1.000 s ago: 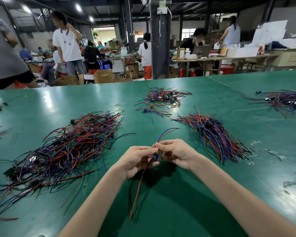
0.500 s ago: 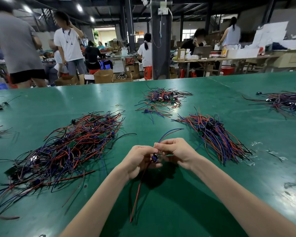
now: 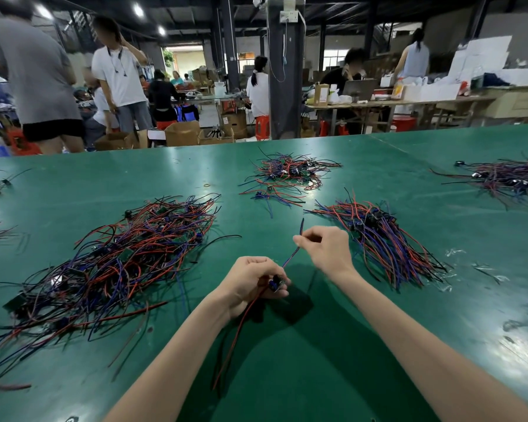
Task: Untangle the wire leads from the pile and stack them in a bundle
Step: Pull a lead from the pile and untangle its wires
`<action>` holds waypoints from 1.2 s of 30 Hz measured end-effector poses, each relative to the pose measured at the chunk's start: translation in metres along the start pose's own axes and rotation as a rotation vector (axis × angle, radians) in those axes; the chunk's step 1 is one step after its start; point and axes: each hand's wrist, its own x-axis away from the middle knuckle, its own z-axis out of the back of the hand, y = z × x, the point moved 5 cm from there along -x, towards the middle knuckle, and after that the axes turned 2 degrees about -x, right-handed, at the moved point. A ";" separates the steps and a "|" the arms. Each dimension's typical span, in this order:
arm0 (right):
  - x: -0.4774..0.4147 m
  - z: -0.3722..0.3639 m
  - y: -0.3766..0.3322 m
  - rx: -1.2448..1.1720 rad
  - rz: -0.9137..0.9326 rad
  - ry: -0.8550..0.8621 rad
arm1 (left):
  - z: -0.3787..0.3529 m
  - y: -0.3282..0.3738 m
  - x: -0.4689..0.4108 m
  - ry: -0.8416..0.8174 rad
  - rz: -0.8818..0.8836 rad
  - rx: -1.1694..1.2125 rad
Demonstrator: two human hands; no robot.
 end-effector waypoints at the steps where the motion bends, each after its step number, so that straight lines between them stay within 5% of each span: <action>1: -0.003 0.004 0.001 0.012 0.010 0.027 | -0.001 0.001 0.000 -0.009 -0.006 0.001; 13: -0.013 0.018 0.009 -0.012 0.021 0.162 | -0.005 0.005 0.001 -0.056 -0.038 -0.018; 20: -0.013 0.016 0.027 -0.463 -0.347 0.106 | -0.004 0.007 0.003 -0.073 -0.063 -0.006; 25: 0.005 -0.007 0.017 -0.733 -0.611 -0.189 | 0.002 0.009 0.004 -0.002 -0.100 0.078; 29: 0.031 -0.034 -0.009 -0.674 -0.496 -0.512 | 0.005 0.007 0.001 0.078 -0.102 0.062; 36: 0.028 -0.033 -0.011 -0.568 -0.350 -0.440 | 0.005 0.000 0.001 0.102 -0.069 0.028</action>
